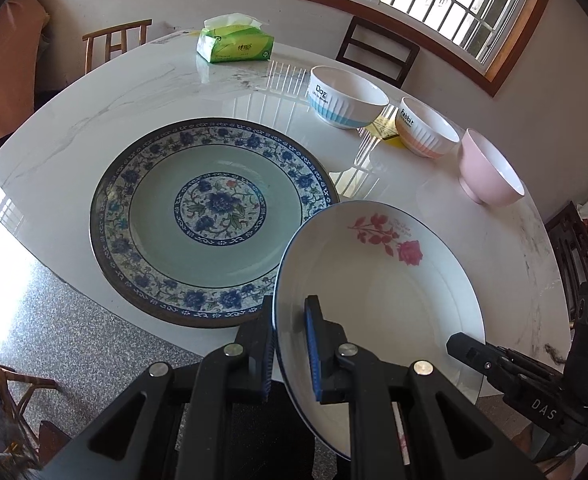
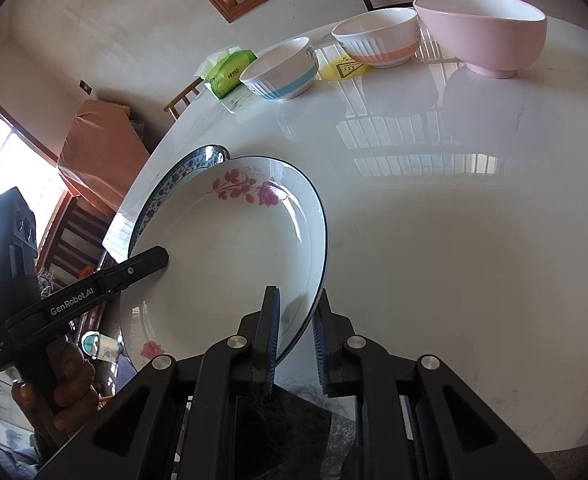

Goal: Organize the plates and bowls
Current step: 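Lift the rose plate and carry it over the floral plate stack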

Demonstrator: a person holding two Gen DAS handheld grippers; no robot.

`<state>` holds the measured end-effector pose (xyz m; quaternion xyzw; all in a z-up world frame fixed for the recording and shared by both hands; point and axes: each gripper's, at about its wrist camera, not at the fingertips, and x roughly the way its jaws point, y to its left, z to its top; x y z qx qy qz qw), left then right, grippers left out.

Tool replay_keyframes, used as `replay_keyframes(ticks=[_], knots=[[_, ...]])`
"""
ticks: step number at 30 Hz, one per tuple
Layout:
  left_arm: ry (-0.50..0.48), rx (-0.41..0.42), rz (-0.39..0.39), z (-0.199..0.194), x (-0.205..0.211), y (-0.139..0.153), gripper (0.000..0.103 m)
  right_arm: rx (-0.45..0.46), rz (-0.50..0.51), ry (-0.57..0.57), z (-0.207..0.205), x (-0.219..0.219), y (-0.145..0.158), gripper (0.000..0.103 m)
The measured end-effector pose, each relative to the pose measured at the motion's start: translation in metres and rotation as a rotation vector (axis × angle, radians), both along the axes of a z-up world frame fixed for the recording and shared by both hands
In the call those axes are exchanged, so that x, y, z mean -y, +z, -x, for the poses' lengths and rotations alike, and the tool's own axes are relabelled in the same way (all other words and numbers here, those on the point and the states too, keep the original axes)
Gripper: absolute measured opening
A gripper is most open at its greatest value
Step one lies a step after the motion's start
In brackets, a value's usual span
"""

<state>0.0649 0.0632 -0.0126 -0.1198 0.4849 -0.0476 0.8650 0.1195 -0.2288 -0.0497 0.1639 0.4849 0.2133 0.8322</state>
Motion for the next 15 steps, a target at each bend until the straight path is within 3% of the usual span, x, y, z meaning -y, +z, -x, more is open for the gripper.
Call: replay_keyframes(ticks=[15], knots=[[0.072,0.025,0.046,0.012,-0.044,0.008,0.014,-0.004,0.034,0.082,-0.002,-0.05,0.006,0.017]])
